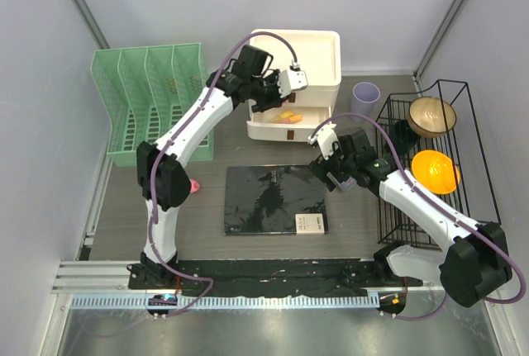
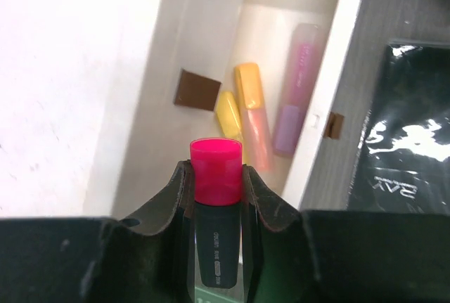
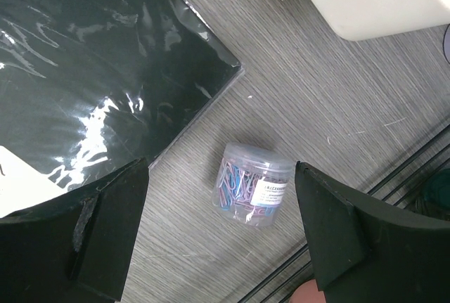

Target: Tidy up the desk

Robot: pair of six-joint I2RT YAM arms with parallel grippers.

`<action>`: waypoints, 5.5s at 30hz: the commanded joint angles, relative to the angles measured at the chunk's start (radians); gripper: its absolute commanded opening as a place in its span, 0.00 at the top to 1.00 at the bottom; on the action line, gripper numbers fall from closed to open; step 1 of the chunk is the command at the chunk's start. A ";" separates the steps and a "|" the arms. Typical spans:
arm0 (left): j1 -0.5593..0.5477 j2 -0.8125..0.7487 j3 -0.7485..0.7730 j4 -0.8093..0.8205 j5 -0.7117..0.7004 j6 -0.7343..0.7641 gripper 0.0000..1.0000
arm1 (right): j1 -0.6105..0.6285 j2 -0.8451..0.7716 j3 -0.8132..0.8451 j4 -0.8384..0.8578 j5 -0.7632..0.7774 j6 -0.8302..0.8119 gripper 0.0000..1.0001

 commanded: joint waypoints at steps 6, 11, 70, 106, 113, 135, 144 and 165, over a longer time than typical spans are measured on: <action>-0.046 0.144 0.178 -0.048 -0.017 0.075 1.00 | -0.001 -0.009 0.019 0.034 0.021 -0.001 0.12; -0.053 0.178 0.180 -0.031 -0.033 0.084 0.84 | -0.001 -0.016 0.018 0.035 0.021 -0.004 0.12; 0.275 -0.781 -1.014 0.327 -0.234 -0.240 0.14 | 0.075 0.389 0.283 0.434 0.206 0.475 0.15; 0.313 -0.788 -1.075 0.362 -0.224 -0.278 0.13 | 0.237 0.683 0.433 0.851 0.680 0.510 0.13; 0.313 -0.784 -1.086 0.367 -0.221 -0.281 0.14 | 0.237 0.751 0.492 0.919 0.706 0.432 0.13; 0.313 -0.767 -1.120 0.377 -0.182 -0.283 0.13 | 0.238 0.815 0.516 0.965 0.664 0.365 0.14; 0.315 -0.738 -1.112 0.388 -0.159 -0.281 0.13 | 0.249 0.745 0.421 0.899 0.654 0.413 0.14; 0.315 -0.724 -1.121 0.397 -0.141 -0.278 0.13 | 0.249 0.861 0.444 0.848 0.806 0.449 0.17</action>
